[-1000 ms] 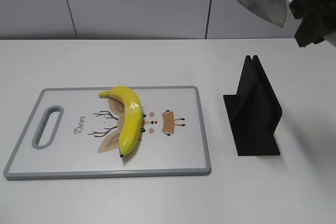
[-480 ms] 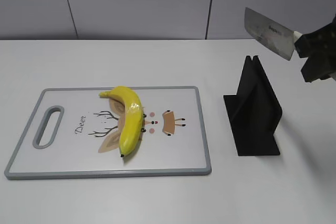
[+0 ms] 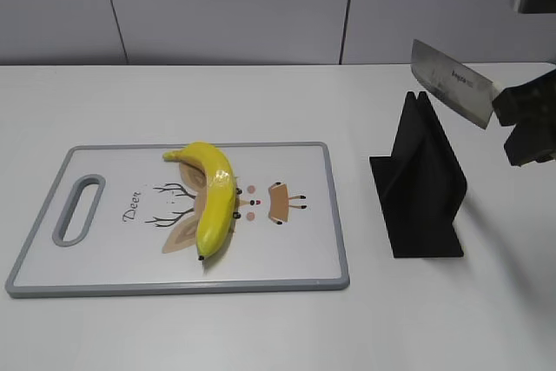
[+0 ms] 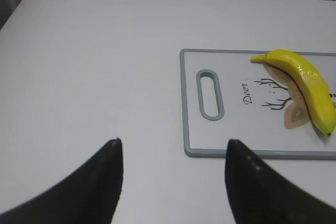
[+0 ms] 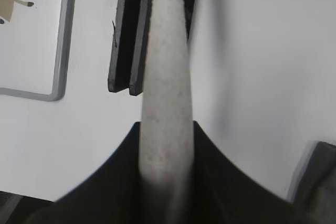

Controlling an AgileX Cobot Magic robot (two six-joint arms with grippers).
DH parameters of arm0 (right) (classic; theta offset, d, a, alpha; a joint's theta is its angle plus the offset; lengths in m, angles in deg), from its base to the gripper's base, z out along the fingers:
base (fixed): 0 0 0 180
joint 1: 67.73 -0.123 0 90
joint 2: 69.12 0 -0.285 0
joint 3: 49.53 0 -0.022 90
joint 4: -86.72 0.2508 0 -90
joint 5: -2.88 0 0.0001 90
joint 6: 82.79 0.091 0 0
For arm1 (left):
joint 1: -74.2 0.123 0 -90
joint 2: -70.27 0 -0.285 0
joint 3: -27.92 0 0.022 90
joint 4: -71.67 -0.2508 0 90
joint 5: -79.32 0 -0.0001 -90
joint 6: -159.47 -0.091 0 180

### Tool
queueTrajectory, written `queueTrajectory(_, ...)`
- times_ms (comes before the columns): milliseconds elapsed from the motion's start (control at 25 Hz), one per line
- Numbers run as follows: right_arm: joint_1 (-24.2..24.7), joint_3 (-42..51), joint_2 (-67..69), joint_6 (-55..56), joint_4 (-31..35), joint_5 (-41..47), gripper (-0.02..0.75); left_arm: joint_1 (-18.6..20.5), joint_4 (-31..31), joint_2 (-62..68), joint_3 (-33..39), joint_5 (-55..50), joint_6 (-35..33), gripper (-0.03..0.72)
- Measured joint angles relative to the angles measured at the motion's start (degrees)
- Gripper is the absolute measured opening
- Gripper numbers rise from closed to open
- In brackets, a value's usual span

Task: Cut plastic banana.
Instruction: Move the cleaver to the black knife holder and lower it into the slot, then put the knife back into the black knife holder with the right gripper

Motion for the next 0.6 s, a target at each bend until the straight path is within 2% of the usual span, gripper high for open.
queueTrajectory(320, 0.00, 0.27, 0.00, 0.50, 3.80, -2.10, 0.167, 0.00, -0.05, 0.00, 0.00, 0.13, -0.57, 0.585)
queueTrajectory(600, 0.00, 0.27, 1.21, 1.18, 3.26, -4.24, 0.167, 0.00, -0.05, 0.00, 0.00, 0.29, -0.57, 0.585)
